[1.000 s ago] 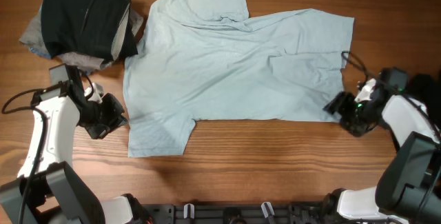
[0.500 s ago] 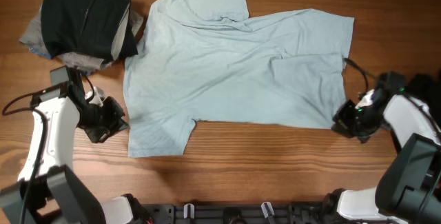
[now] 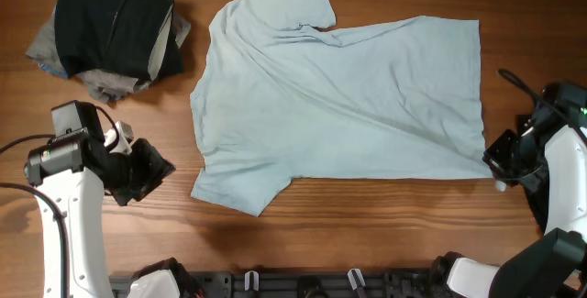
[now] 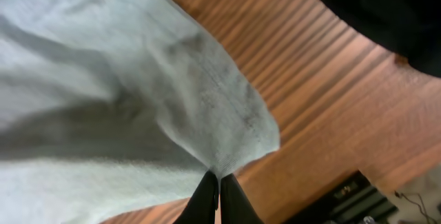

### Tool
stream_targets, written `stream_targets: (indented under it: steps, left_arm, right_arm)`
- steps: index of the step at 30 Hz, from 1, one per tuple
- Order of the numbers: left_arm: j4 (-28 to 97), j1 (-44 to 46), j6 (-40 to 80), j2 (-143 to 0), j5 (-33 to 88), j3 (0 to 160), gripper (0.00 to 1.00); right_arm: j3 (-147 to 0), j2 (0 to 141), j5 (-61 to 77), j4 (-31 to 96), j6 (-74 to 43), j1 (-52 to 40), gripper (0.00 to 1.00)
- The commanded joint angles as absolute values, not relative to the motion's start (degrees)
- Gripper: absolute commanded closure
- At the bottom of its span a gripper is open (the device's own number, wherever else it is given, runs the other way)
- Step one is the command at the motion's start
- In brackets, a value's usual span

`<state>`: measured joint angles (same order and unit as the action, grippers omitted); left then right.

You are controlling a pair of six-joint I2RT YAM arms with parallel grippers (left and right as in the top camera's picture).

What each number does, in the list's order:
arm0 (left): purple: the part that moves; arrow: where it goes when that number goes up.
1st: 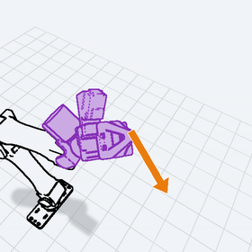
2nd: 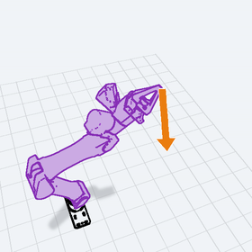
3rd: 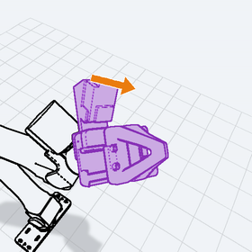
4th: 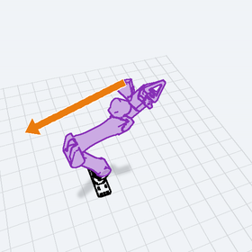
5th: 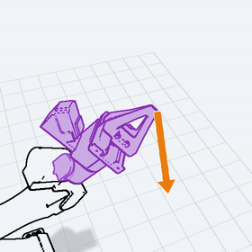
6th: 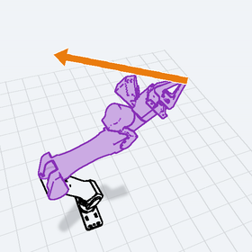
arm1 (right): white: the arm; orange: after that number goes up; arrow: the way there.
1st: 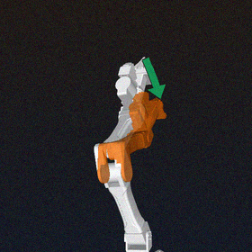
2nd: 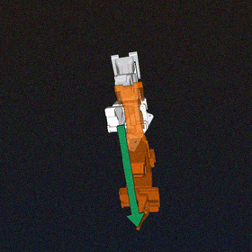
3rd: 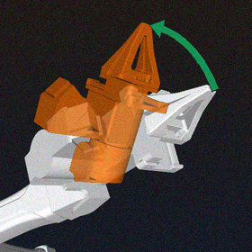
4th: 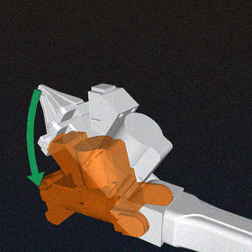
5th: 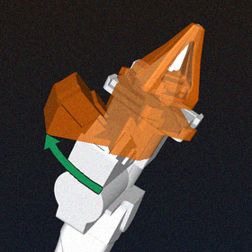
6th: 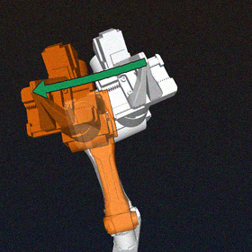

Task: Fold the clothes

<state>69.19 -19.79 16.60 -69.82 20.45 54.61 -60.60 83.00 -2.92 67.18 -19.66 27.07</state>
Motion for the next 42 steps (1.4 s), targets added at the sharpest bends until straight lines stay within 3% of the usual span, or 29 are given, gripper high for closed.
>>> stream_targets:
  steps: [1, 9, 13, 29, 33, 36, 38, 42]
  left_arm:
    - [65.5, -15.7, 17.0, -70.8, 23.0, 53.5, 0.50]
    - [62.7, -1.3, 21.5, -78.4, 23.4, 45.9, 0.51]
    - [59.9, 4.8, 26.6, -80.6, 21.6, 44.3, 0.43]
    - [42.6, 7.0, 34.0, -97.0, 21.0, 41.6, 0.37]
    - [37.4, 7.0, 35.2, -100.1, 21.1, 41.6, 0.53]
    - [36.8, 7.0, 35.0, -100.6, 21.0, 41.6, 0.84]
    - [37.5, 7.0, 34.7, -100.6, 21.0, 41.6, 0.96]
    - [41.7, 6.9, 32.4, -100.2, 21.2, 41.8, 0.96]
  right_arm:
    - [-61.3, 82.3, 3.0, 64.8, -19.5, 27.4, 0.96]
    - [-61.1, 82.3, 7.8, 60.9, -19.5, 27.4, 0.96]
    - [-61.1, 82.3, 7.8, 60.2, -19.5, 27.4, 0.95]
    - [-61.1, 82.3, 7.7, 58.8, -19.5, 27.4, 0.96]
    - [-61.1, 82.3, 7.7, 58.7, -19.5, 27.4, 0.96]
    - [-61.1, 82.3, 7.7, 58.7, -19.5, 27.4, 0.96]
    - [-61.1, 82.3, 7.7, 58.7, -19.5, 27.4, 0.96]
    - [-61.1, 82.3, 7.7, 58.7, -19.5, 27.4, 0.96]
